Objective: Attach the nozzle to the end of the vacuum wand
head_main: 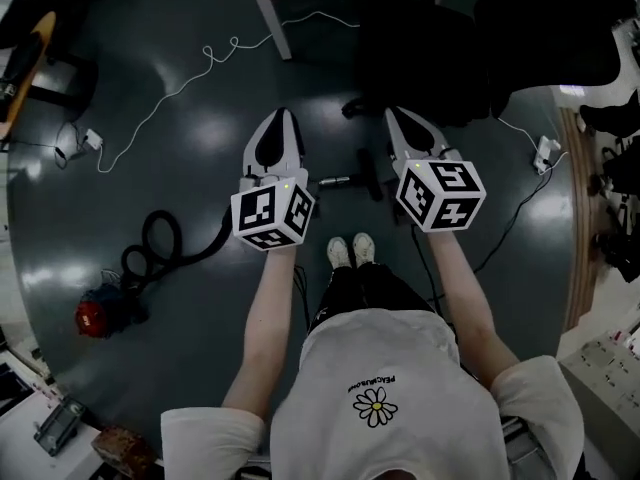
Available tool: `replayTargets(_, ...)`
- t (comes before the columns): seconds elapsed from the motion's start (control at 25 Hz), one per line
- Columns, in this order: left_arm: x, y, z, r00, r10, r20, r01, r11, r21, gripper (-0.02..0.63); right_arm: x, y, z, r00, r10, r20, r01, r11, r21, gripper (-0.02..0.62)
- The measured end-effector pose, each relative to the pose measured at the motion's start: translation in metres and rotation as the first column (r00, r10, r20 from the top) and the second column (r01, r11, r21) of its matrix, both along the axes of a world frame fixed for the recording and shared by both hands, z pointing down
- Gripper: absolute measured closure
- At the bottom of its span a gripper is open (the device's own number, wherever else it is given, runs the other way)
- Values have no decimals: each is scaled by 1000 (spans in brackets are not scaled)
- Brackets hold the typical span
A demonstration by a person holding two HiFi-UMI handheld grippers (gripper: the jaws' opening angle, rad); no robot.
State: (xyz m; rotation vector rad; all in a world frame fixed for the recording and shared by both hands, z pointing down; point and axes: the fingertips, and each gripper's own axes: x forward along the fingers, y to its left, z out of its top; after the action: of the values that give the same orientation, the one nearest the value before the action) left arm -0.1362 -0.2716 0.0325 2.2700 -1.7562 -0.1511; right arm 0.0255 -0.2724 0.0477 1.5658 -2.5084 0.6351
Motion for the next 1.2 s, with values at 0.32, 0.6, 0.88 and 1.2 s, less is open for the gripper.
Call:
replayTargets(0.32,39,79,-48,990,114,86,-124,984,130,603,-7,77,-35,999,-27,-23,29,996,79,588)
replayTargets(0.6,65,126,-58,986,153,70,-162,975,153,603,-9,124,-37,999,-33,14,31,996,85,588)
replayTargets(0.88,78,173,-75,988,150,43,-156,974,167,603,2,163,-75,997,-74,4,73,985,158,588)
replayTargets(1.2,100,202,-102,973,232,15,-230,949,215,603,-3,196,-112,964,-169,206,133,975,177,588)
